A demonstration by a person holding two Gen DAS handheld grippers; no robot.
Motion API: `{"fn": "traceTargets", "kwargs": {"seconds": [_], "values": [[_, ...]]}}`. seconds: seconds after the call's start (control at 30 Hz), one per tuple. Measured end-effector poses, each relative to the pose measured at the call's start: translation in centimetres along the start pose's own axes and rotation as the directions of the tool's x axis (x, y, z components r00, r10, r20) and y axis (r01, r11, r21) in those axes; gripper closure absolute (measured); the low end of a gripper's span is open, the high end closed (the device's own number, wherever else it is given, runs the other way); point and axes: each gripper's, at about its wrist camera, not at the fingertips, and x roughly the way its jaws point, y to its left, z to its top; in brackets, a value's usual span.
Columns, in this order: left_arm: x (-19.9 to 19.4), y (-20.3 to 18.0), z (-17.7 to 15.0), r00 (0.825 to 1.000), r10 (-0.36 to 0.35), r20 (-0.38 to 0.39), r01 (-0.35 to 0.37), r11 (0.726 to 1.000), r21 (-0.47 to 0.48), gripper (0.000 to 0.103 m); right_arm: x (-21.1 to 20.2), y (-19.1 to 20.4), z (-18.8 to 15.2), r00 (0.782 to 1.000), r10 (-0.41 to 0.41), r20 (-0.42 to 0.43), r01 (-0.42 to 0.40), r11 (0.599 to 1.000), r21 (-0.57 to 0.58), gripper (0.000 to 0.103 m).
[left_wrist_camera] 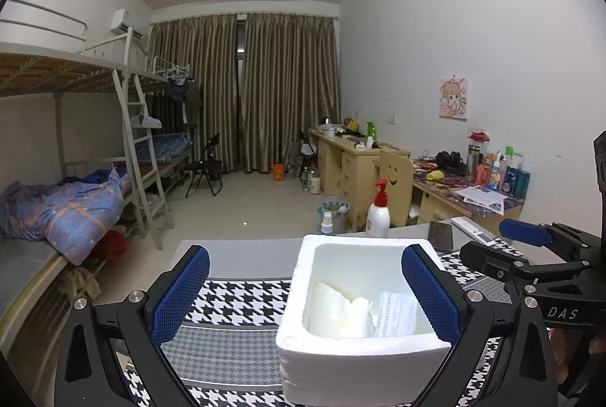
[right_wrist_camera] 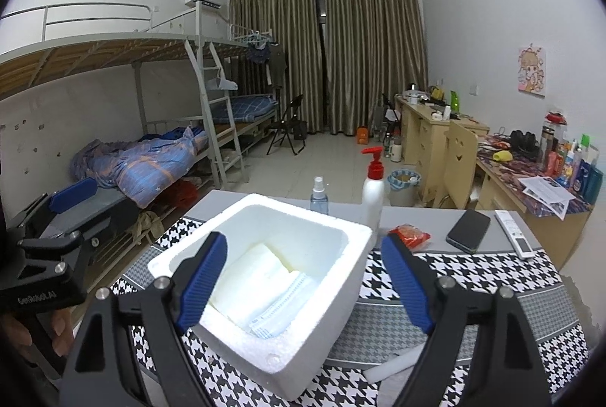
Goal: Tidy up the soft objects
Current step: 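Withdraw both tools from the foam box toward the sock and tube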
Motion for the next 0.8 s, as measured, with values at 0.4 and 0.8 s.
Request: {"fn": "traceTargets", "kwargs": {"seconds": [0.4, 0.8], "values": [[-0.6, -1.2, -0.3, 0.999, -0.050, 0.006, 0.050, 0.999, -0.022, 0.001, -1.7, -1.0, -0.4, 0.999, -0.036, 0.029, 0.036, 0.999, 0.023, 0.013], [-1.5, -2.8, -0.4, 0.995, -0.097, 0.028, 0.097, 0.995, -0.005, 0.001, -3.2, -2.0, -1.1, 0.995, -0.085, 0.047, 0.083, 0.995, 0.047, 0.008]]}}
